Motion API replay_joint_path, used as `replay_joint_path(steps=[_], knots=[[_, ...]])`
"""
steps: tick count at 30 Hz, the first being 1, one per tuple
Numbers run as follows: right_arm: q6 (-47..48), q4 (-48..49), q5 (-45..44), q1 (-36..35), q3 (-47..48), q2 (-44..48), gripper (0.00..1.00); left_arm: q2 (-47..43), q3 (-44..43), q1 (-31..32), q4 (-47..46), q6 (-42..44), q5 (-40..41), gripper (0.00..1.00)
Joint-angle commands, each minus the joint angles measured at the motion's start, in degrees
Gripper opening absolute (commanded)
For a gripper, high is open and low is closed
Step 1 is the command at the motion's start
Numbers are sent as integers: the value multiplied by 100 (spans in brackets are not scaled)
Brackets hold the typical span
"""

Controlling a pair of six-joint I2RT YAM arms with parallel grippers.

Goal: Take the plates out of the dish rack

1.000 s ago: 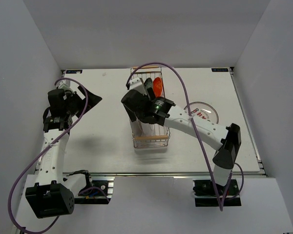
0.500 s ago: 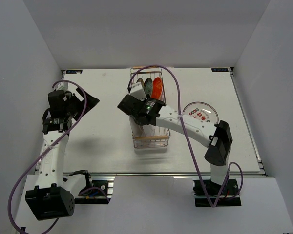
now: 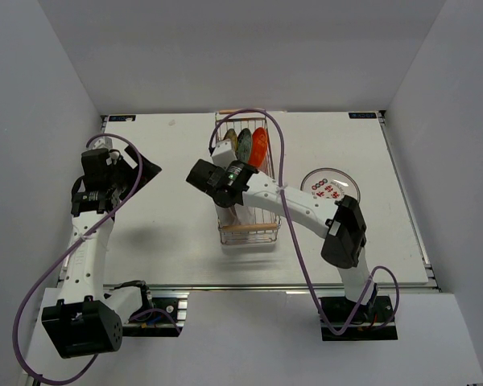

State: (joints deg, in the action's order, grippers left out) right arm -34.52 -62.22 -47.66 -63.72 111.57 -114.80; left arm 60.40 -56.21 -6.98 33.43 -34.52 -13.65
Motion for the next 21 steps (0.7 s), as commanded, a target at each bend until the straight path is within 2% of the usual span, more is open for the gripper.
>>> replay_joint_path(steps=[1,2,9,21], knots=[[-301,-291,-332,18,330,-42,37,-46,-207,22,23,-2,73,98],[-292,-291,-323,-17,391,-16,33,-46,-207,22,23,7,73,98],[-116,-89,-340,-44,453,265,21,-72,-198,22,32,-2,99,98],[472,218,-631,-70,779,933,16,-81,-163,22,-3,-2,38,98]])
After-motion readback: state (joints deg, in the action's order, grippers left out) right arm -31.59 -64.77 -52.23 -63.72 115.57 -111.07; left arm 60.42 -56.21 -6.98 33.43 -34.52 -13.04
